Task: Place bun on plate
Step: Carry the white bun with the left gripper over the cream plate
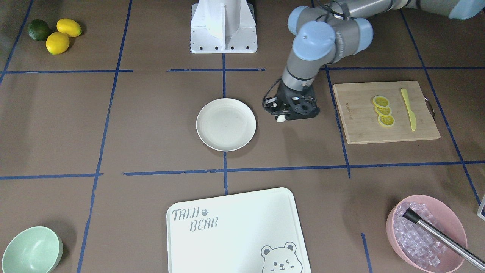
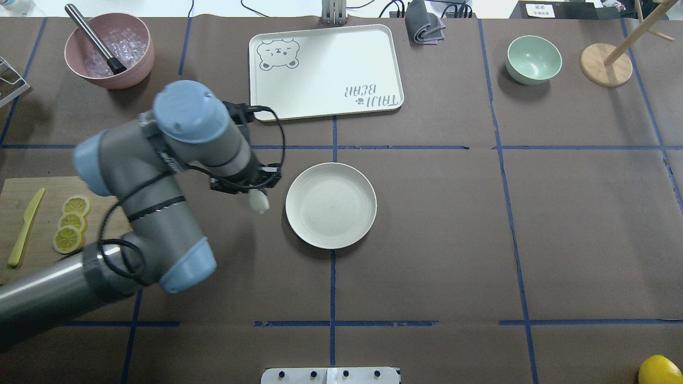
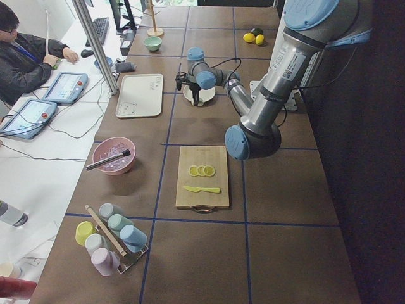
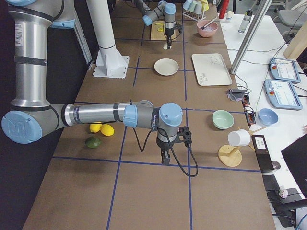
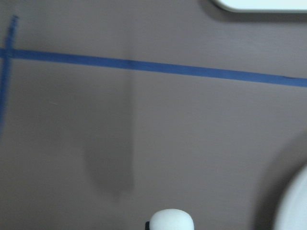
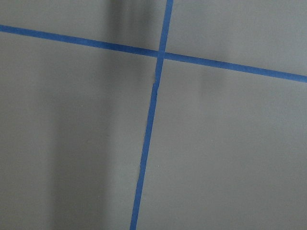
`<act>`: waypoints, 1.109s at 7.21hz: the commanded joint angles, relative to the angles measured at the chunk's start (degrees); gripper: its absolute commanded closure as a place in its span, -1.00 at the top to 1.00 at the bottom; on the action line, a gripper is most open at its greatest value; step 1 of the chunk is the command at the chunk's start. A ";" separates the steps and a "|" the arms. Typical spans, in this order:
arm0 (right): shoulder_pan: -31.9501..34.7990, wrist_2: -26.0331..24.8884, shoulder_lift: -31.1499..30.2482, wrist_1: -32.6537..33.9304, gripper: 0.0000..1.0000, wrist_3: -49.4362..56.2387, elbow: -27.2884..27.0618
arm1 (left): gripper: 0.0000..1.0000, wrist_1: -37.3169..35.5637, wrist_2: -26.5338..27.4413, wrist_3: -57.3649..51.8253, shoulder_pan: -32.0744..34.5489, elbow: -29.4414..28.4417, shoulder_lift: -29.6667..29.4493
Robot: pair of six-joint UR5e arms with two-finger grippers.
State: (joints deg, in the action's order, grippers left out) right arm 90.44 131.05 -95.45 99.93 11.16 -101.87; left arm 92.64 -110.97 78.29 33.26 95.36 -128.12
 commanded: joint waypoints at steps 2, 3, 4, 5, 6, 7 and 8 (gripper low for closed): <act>0.00 0.00 0.00 0.00 1.00 0.00 0.09 | -0.42 0.87 9.44 12.85 -8.20 -15.98 -15.57; 0.00 0.00 0.00 0.00 1.00 0.00 0.09 | -0.42 1.22 9.72 12.85 -8.39 -16.61 -15.23; 0.00 0.00 0.00 0.00 1.00 0.00 0.09 | -0.22 1.23 9.72 12.68 -8.30 -17.05 -15.14; 0.00 0.00 0.00 0.00 1.00 0.00 0.09 | 0.42 1.23 9.72 12.50 -8.39 -17.14 -15.14; 0.00 0.00 0.09 0.00 1.00 0.00 0.18 | 0.95 1.23 9.81 12.15 -8.39 -17.14 -15.05; 0.00 0.00 0.09 0.00 1.00 0.00 0.18 | 1.00 1.14 9.73 10.32 -8.30 -16.79 -15.05; 0.00 0.00 0.17 0.00 1.00 0.00 0.18 | 1.00 0.88 9.64 8.65 -8.21 -16.35 -14.96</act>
State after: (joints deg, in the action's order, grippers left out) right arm 90.44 131.04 -95.35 99.93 11.16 -101.71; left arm 93.74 -101.25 88.81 24.96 78.59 -143.16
